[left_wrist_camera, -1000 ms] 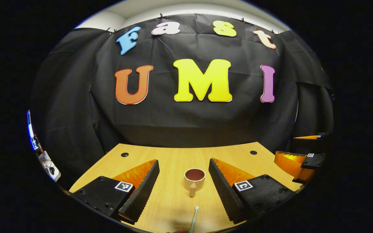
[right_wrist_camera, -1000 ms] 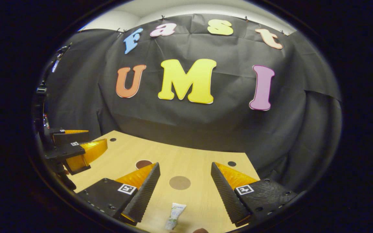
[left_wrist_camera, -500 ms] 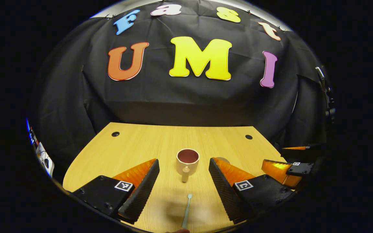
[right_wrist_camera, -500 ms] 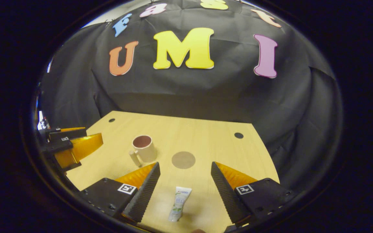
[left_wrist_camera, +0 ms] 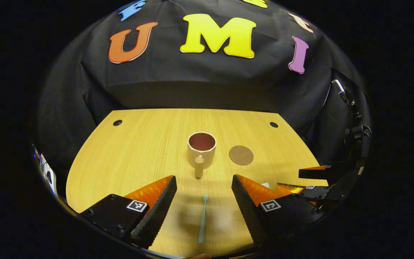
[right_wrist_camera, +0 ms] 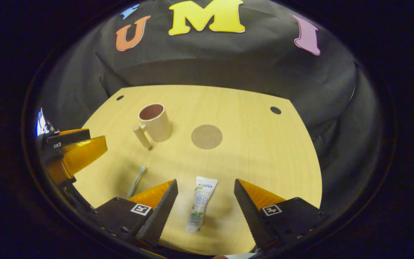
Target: Put the toothbrush and toothpaste on the desktop into the cup, then pick up the cup and place it on the coaster on the desktop.
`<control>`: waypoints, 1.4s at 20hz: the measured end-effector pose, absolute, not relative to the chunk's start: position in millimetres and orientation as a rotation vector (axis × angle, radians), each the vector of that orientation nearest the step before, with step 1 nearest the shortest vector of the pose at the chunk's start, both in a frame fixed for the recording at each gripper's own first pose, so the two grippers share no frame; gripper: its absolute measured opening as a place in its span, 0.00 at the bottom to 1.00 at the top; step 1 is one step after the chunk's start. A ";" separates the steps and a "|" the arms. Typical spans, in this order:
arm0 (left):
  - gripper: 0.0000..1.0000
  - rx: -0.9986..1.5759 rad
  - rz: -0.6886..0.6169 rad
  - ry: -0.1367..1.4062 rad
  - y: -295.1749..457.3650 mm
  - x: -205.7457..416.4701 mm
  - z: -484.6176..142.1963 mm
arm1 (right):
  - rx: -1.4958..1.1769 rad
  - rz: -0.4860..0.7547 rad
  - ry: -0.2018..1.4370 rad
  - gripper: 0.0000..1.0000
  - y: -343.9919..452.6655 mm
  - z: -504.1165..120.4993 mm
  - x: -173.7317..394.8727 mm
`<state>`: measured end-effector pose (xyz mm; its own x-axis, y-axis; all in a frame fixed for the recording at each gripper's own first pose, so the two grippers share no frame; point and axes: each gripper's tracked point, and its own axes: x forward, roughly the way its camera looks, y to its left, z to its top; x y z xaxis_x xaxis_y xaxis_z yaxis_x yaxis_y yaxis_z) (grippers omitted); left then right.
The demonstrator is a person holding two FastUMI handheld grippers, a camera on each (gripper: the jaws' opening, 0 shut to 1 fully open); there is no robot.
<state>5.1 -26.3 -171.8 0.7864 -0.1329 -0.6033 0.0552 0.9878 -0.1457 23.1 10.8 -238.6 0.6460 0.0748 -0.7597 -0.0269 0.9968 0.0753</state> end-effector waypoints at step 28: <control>0.91 -0.145 -0.083 1.408 -27.3 -44.4 -312.0 | 0.062 0.014 1.296 0.65 23.7 -337.3 10.9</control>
